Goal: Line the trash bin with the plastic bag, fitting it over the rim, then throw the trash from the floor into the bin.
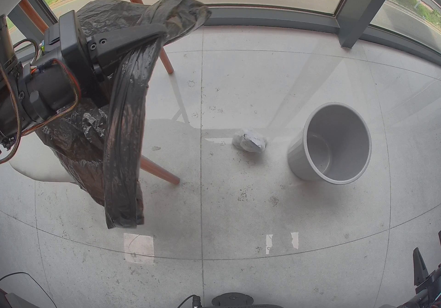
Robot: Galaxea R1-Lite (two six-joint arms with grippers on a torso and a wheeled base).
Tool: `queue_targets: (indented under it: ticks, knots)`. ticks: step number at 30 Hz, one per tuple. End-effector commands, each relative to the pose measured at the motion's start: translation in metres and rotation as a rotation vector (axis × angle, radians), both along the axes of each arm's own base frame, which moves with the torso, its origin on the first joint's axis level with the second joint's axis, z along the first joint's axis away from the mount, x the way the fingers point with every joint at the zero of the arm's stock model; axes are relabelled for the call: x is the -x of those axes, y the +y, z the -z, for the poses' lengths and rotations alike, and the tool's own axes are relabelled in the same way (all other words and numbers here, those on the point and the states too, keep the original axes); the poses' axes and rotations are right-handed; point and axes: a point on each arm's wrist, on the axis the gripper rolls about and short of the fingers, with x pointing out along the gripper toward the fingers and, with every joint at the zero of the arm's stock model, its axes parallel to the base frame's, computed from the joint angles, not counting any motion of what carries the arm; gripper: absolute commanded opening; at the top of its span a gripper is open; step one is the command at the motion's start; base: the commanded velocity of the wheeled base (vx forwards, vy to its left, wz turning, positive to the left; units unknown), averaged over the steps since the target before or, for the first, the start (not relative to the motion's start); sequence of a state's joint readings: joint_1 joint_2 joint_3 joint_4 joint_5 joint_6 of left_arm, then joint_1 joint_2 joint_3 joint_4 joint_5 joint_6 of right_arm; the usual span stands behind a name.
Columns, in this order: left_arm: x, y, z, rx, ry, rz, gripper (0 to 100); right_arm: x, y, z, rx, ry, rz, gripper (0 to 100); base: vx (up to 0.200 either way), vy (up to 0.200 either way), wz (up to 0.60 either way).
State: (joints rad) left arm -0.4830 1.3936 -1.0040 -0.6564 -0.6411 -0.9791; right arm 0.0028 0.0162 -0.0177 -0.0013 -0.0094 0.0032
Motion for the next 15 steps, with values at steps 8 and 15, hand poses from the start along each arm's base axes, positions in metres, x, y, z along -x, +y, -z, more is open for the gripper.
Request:
queue_targets:
  ticks: [8, 15]
  knots:
    - [0.028, -0.033, -0.013, 0.028, 0.002, 0.249, 0, -0.001, 0.000, 0.005, -0.001, 0.017, 0.000, 100, 0.000, -0.200, 0.00]
    - [0.023, -0.050, -0.002, -0.014, 0.025, 0.361, 0, -0.001, 0.000, 0.005, -0.001, 0.017, 0.000, 100, 0.000, -0.200, 0.00]
